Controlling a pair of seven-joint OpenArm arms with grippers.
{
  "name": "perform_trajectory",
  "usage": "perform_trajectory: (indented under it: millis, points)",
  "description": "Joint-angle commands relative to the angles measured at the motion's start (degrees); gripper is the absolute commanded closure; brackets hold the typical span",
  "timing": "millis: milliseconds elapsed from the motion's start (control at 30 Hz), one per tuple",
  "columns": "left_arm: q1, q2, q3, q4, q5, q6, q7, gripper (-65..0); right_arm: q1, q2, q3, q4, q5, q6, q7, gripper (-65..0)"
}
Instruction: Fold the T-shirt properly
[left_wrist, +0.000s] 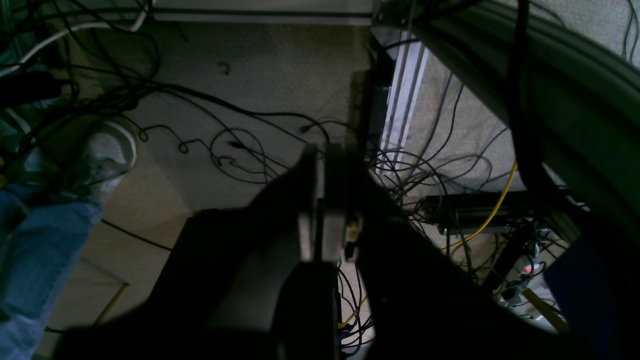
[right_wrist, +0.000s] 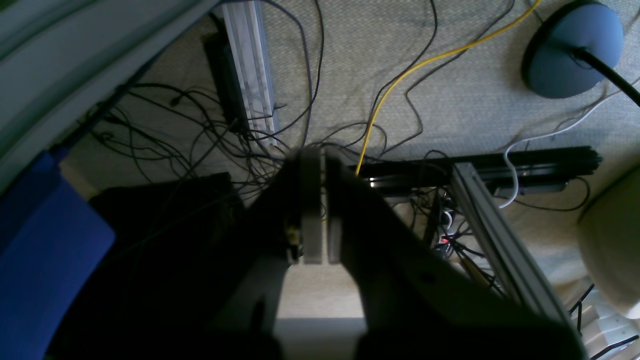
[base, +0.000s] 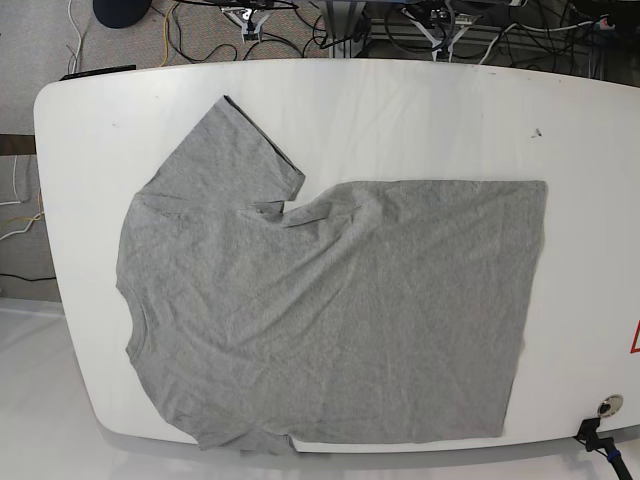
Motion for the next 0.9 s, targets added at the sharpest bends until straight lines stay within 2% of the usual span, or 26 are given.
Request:
perform_trajectory:
  millis: [0,867]
  points:
    - [-0.01,-0.19,-0.05,0.07,-0.18,-0.12,-0.37,0.0,-0.23,0.16,-0.02,0.26,0.48,0.27,-0.19,-1.3]
    - [0.88,-0.57,0.26,1.14,0.61,0.60,-0.15,0.0,-1.47,0.16,-0.50,2.39,0.07,0.51,-0.14,-0.4]
